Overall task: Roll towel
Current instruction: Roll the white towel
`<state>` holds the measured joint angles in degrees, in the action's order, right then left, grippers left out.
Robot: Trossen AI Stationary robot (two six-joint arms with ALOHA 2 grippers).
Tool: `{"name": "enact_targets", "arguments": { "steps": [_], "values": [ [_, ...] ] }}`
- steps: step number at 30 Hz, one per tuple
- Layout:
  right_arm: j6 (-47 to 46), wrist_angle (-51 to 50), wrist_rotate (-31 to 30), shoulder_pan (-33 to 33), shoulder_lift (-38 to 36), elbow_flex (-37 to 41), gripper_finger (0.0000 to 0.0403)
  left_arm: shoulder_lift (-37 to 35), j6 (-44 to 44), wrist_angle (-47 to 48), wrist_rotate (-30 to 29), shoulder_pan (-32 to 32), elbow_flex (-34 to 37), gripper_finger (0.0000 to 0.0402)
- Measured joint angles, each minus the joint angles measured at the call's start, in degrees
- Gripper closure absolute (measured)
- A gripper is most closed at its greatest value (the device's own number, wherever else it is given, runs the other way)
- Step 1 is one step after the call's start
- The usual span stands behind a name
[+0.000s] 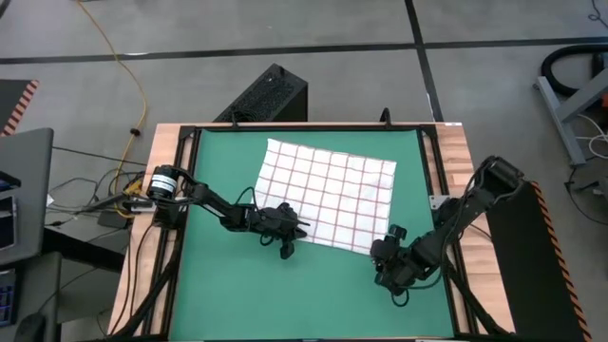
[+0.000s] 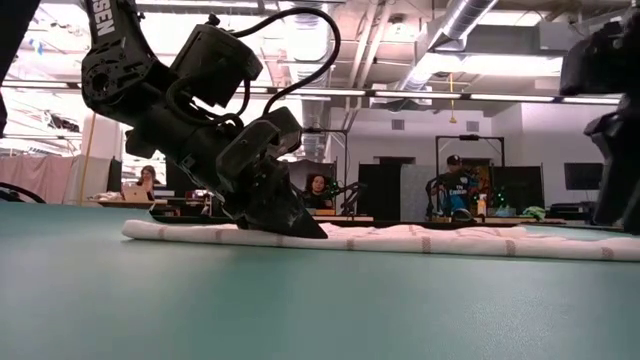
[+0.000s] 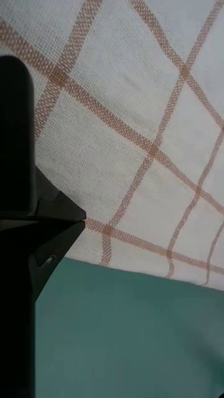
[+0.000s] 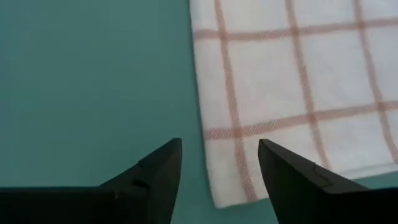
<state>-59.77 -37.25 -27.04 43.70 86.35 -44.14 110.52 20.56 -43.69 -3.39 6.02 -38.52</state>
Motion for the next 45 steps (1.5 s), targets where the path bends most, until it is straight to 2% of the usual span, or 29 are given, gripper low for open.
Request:
{"name": "enact_targets", "arguments": {
  "steps": [6,11,14,22,24,27,29,33,35,40,43,45],
  "values": [
    [0.3,-0.8,3.9,0.3,3.1,0.1,0.0179,0.0,-0.1,0.2,-0.1,0.0,0.0,0.0401],
    [-0.2,-1.2,4.6,-0.2,5.9,-0.2,0.0181,0.0,-0.1,0.3,-0.1,0.0,0.0,0.0401],
    [-1.5,-1.2,6.3,-1.2,6.5,-0.2,0.0196,0.0,-0.1,0.3,-0.1,0.0,0.0,0.0401],
    [-7.8,-1.7,8.1,-1.8,6.6,-0.1,0.0311,0.0,0.1,0.3,0.1,0.0,0.0,0.0401],
    [-9.2,-1.9,8.1,-1.9,6.6,-0.1,0.0339,-0.5,0.1,0.3,2.1,0.0,0.1,0.0401],
    [-10.6,-1.9,8.4,-1.9,6.6,-0.1,0.0378,-3.7,0.5,1.9,5.2,0.0,0.1,0.0402],
    [-10.7,-1.7,8.5,-1.8,6.6,-0.1,0.0391,-8.2,-0.2,7.4,4.7,0.0,0.1,0.0401],
    [-10.7,-1.7,8.6,-1.8,6.6,0.0,0.0387,-19.5,-2.7,22.1,-3.1,0.0,0.1,0.0401],
    [-10.7,-1.7,8.7,-1.8,6.6,0.0,0.0387,-25.4,-0.5,26.3,-9.2,0.3,1.2,0.0402],
    [-10.5,-1.5,8.9,-1.8,6.6,0.0,0.0388,-34.8,13.4,23.2,-28.3,7.6,14.1,0.0401],
    [-10.4,-1.4,8.9,-1.8,6.6,0.0,0.0388,-38.4,23.7,18.1,-36.1,13.8,21.1,0.0401],
    [-10.4,-1.4,8.9,-1.8,6.7,0.0,0.0389,-39.6,28.3,17.9,-40.8,17.9,24.2,0.0401]
  ]
}}
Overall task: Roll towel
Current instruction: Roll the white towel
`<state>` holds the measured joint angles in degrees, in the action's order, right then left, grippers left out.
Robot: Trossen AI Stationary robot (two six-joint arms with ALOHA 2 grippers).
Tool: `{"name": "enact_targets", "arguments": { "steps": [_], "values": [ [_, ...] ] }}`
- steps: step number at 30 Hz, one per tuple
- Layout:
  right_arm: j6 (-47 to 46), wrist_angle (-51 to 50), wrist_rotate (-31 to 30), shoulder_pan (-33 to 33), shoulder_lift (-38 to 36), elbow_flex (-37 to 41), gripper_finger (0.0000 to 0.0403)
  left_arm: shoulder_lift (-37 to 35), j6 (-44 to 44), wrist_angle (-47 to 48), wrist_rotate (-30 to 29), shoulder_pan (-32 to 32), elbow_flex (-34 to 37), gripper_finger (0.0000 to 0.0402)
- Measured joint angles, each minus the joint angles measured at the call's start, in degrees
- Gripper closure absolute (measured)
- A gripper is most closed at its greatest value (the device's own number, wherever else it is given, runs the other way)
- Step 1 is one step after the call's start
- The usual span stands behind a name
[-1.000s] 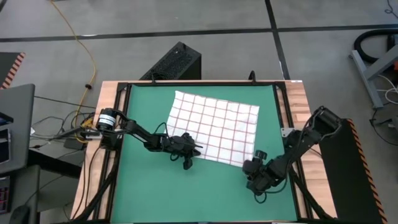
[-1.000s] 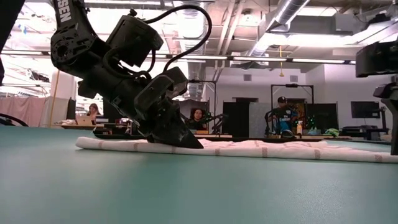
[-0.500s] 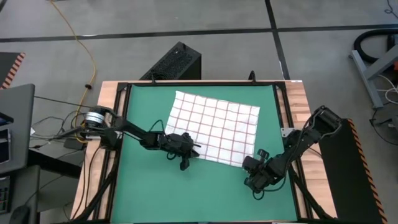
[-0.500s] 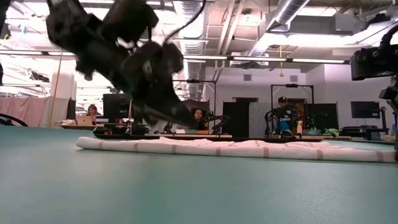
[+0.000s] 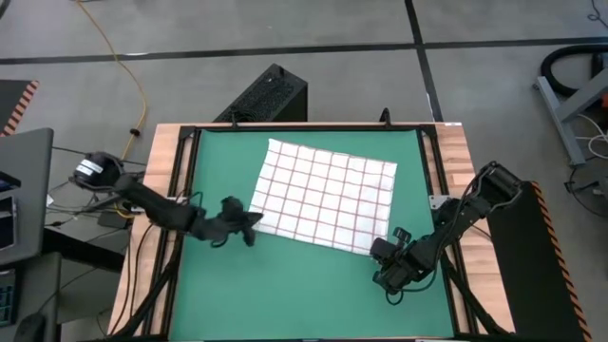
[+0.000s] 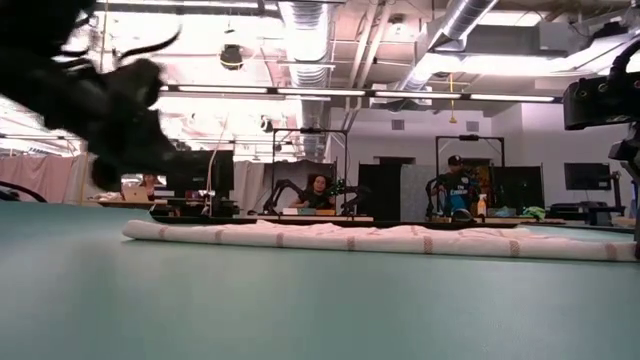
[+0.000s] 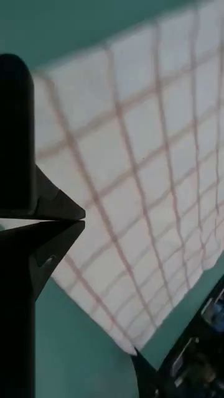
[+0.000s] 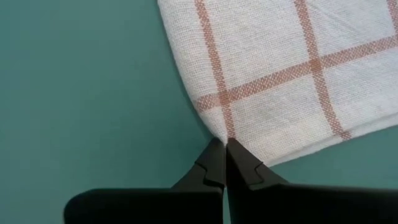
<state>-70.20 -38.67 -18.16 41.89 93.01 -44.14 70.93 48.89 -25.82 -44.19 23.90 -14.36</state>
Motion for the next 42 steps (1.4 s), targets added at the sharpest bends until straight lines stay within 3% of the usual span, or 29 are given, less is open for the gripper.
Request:
{"name": "enact_targets", "arguments": {
  "steps": [4,11,20,31,38,42],
  "values": [
    [0.1,0.0,0.0,-0.1,0.0,0.0,0.0389,-0.5,5.6,-0.1,-6.9,5.2,1.3,0.0402],
    [0.1,0.1,0.1,-0.8,0.0,0.0,0.0389,-0.5,14.9,11.2,-8.7,8.1,1.0,0.0402],
    [0.1,0.1,0.1,-0.8,0.0,0.0,0.0389,1.5,15.5,13.7,-2.4,8.2,1.0,0.0401],
    [0.6,-0.9,0.1,-0.8,-0.7,-0.8,0.0389,10.9,21.3,12.6,2.5,8.1,0.9,0.0401],
    [10.4,-15.6,-0.2,-3.1,-2.8,-10.0,0.039,10.7,20.5,12.6,3.3,8.1,0.9,0.0401],
    [19.4,-20.7,-3.9,-6.6,-2.6,-15.4,0.039,10.7,20.7,11.8,3.1,8.1,0.9,0.0401]
  ]
}}
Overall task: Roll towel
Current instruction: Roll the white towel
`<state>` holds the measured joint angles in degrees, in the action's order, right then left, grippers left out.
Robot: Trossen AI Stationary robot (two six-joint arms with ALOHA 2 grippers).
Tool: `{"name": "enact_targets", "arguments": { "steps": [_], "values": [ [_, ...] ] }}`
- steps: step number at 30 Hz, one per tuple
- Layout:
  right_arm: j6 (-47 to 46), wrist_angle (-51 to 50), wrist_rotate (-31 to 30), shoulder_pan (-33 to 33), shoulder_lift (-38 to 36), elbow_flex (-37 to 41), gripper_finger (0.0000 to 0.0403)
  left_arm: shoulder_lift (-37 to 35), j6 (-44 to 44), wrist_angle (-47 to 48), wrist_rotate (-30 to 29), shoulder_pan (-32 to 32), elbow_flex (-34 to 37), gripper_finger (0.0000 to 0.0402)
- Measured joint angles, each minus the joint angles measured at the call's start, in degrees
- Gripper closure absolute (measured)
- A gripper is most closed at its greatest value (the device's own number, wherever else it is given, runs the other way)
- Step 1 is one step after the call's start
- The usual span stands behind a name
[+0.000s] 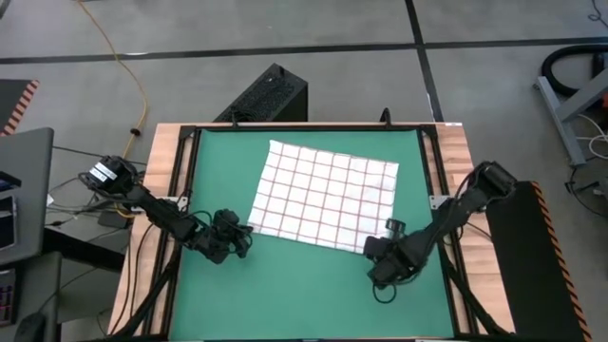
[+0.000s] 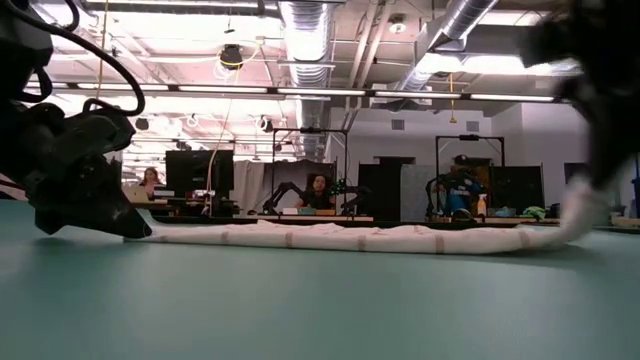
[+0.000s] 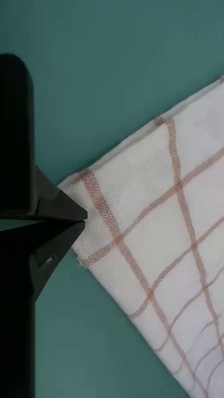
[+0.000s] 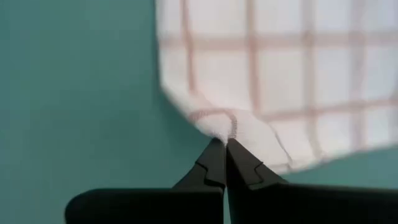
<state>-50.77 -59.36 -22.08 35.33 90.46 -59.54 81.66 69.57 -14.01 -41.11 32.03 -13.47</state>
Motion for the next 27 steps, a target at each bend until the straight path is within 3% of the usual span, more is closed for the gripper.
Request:
{"name": "enact_targets", "arguments": {
  "steps": [5,13,21,27],
  "values": [
    [10.4,0.8,-3.7,-5.5,-0.1,-4.1,0.039,-1.6,-1.7,-2.2,-1.0,-0.2,0.0,0.0402],
    [30.6,10.2,-7.7,-14.4,-0.1,-8.4,0.0391,-2.1,-3.1,-2.3,-1.5,-0.9,0.0,0.0401],
    [49.3,24.9,-7.7,-21.9,-0.2,-12.6,0.0391,-2.1,-3.1,-2.3,-3.1,-0.9,0.0,0.0402],
    [57.9,35.3,-2.4,-25.4,-0.1,-13.8,0.0391,-2.2,-3.1,-2.4,-4.8,-0.9,0.0,0.0402]
  ]
}}
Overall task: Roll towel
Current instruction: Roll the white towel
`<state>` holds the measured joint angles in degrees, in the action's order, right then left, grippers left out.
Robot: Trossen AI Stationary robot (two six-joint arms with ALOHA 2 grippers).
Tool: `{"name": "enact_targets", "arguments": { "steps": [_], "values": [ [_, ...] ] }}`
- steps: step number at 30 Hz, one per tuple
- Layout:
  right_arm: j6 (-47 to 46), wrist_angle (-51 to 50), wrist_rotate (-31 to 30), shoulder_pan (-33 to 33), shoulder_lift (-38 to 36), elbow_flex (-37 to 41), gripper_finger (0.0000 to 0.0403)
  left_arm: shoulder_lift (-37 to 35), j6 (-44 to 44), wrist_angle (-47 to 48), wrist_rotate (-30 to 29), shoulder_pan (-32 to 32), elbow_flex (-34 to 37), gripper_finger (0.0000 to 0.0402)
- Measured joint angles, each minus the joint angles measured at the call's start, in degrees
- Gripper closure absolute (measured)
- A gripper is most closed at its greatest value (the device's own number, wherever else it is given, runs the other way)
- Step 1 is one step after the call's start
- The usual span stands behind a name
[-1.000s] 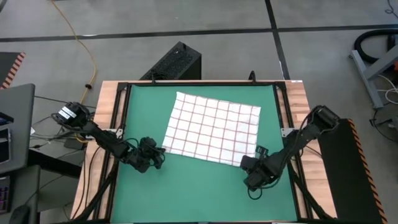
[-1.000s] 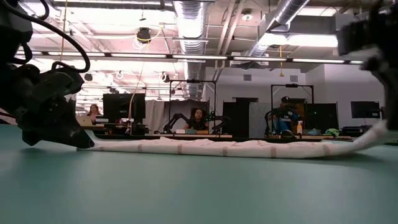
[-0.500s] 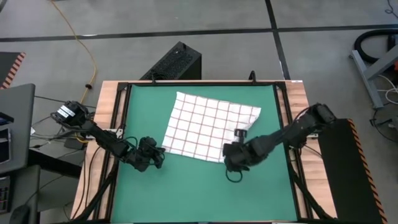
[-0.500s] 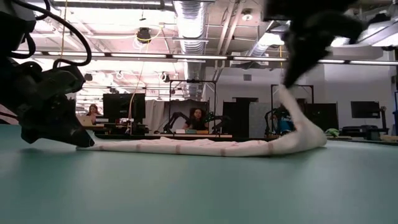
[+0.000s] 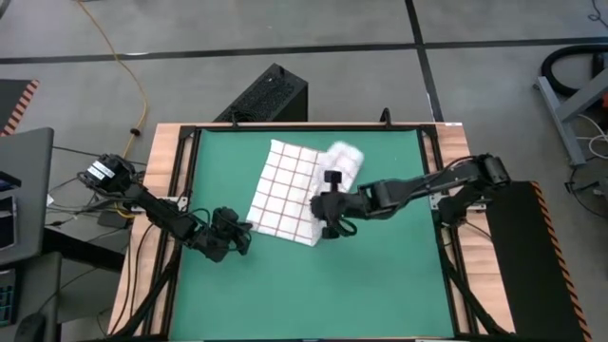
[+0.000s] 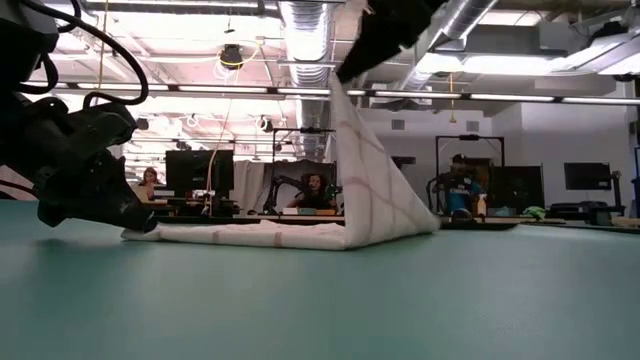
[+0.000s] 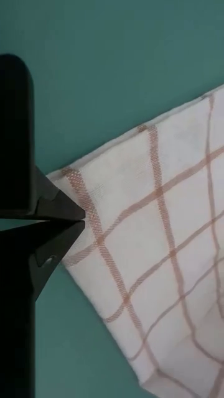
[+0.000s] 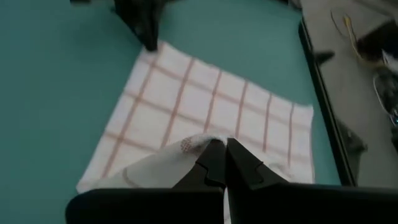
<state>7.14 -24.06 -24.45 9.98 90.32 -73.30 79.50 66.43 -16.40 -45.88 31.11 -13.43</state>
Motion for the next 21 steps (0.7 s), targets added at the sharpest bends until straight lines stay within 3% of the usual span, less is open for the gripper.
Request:
{"name": "enact_targets", "arguments": {
  "steps": [10,21],
  "values": [
    [6.9,12.6,6.2,-2.9,6.0,-2.2,0.0391,0.0,0.1,-0.2,-1.1,0.0,0.0,0.0402],
    [16.8,11.0,10.0,-4.0,23.3,-21.9,0.0391,0.0,-0.7,-1.3,-1.3,-0.4,0.0,0.0402]
  ]
}}
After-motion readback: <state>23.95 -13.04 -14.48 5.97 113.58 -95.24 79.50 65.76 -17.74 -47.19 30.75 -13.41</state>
